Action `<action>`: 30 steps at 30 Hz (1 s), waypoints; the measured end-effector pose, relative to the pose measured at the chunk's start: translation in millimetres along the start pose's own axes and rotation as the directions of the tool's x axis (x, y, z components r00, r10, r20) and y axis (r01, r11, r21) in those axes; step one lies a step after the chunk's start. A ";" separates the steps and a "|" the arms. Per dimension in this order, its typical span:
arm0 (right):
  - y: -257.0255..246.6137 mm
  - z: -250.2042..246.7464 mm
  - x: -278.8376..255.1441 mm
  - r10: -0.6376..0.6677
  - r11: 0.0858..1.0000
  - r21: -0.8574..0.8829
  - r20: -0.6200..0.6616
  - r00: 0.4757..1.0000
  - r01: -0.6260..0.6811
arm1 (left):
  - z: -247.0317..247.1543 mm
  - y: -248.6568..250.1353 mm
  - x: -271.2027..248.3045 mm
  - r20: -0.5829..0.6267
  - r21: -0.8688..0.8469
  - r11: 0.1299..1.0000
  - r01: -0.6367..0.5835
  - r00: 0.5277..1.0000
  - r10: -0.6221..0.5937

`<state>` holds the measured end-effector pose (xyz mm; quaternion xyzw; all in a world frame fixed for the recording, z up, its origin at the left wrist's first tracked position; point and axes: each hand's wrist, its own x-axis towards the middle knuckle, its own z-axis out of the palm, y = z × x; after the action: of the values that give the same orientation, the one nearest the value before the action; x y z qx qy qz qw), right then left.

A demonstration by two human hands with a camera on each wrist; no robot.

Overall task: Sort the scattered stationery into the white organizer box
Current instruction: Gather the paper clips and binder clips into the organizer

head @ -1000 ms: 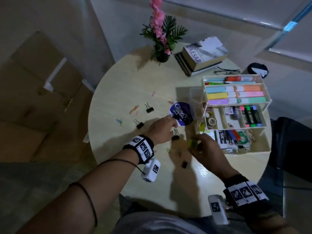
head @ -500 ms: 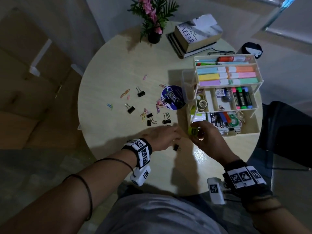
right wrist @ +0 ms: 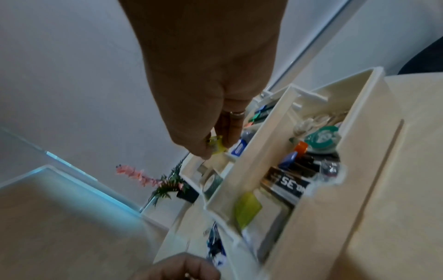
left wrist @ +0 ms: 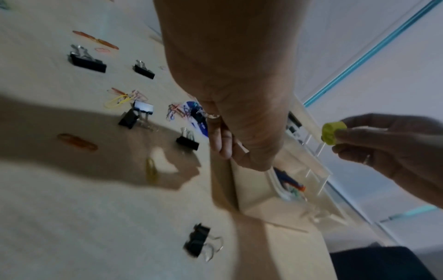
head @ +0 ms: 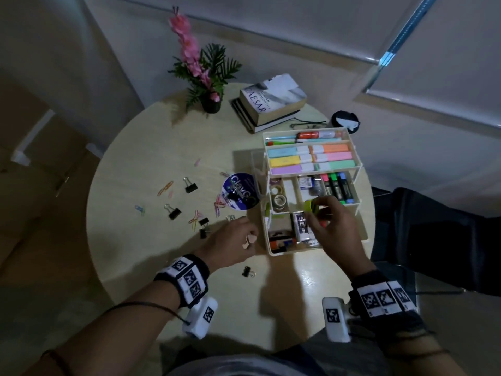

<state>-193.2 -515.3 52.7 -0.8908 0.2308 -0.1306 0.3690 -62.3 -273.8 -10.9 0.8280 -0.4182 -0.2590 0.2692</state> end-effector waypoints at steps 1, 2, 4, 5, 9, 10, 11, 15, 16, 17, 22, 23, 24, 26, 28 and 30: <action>4.6 -3.7 8.4 0.007 1.000 0.001 -0.031 0.999 -0.007 | -3.0 4.6 2.2 -0.028 -0.022 1.000 0.008 1.000 -0.009; 9.6 -5.5 16.8 0.005 1.000 -0.002 -0.039 0.999 -0.005 | -6.2 9.6 3.8 -0.048 -0.045 0.999 0.014 0.999 -0.016; 18.3 -5.4 32.4 -0.028 0.999 -0.020 0.005 1.000 0.028 | -10.8 20.9 5.4 -0.074 -0.073 0.997 0.009 0.997 -0.014; 22.6 -3.6 39.0 -0.054 0.998 -0.031 0.041 0.998 0.056 | -11.8 25.9 5.7 -0.083 -0.077 0.997 0.005 0.996 -0.012; 30.2 5.4 51.0 -0.161 0.977 -0.118 0.137 0.977 0.177 | -8.9 35.8 3.4 -0.084 -0.094 0.995 0.046 0.995 -0.054; 31.4 6.6 52.1 -0.165 0.974 -0.132 0.141 0.976 0.184 | -7.0 36.2 2.4 -0.083 -0.085 0.995 0.060 0.994 -0.067; 32.9 7.1 52.7 -0.162 0.974 -0.136 0.135 0.977 0.180 | -5.2 36.5 1.1 -0.081 -0.088 0.993 0.072 0.993 -0.080; 42.6 9.8 59.2 -0.147 0.980 -0.123 0.101 0.984 0.159 | 1.1 38.6 -1.7 -0.094 -0.113 0.988 0.108 0.988 -0.119; 44.2 10.4 61.5 -0.153 0.978 -0.127 0.097 0.983 0.165 | 2.3 39.1 -1.4 -0.097 -0.119 0.987 0.110 0.988 -0.121; 45.2 10.9 63.1 -0.159 0.976 -0.133 0.099 0.982 0.171 | 3.4 40.0 -0.7 -0.101 -0.121 0.987 0.108 0.987 -0.121; 50.5 8.7 64.9 -0.195 0.952 -0.211 0.142 0.971 0.222 | 12.1 41.9 3.7 -0.129 -0.151 0.981 0.124 0.981 -0.144; 51.7 7.4 64.3 -0.210 0.940 -0.239 0.160 0.965 0.244 | 13.0 43.0 3.7 -0.133 -0.155 0.980 0.121 0.981 -0.142; 53.2 6.6 64.8 -0.225 0.926 -0.268 0.175 0.958 0.266 | 13.6 43.2 3.6 -0.132 -0.158 0.980 0.119 0.981 -0.140; 56.3 5.8 66.0 -0.256 0.897 -0.314 0.204 0.945 0.311 | 14.3 42.7 2.4 -0.121 -0.163 0.980 0.111 0.984 -0.131; 57.1 6.0 67.9 -0.287 0.873 -0.342 0.216 0.933 0.348 | 12.7 41.9 1.0 -0.110 -0.174 0.980 0.096 0.987 -0.116; 54.9 6.5 70.8 -0.293 0.870 -0.350 0.198 0.935 0.346 | 8.8 42.2 0.9 -0.097 -0.180 0.979 0.091 0.989 -0.110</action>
<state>-147.0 -581.4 13.3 -0.9778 0.0747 -0.0809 0.1782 -90.9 -297.9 10.6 0.8339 -0.3365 -0.2635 0.3493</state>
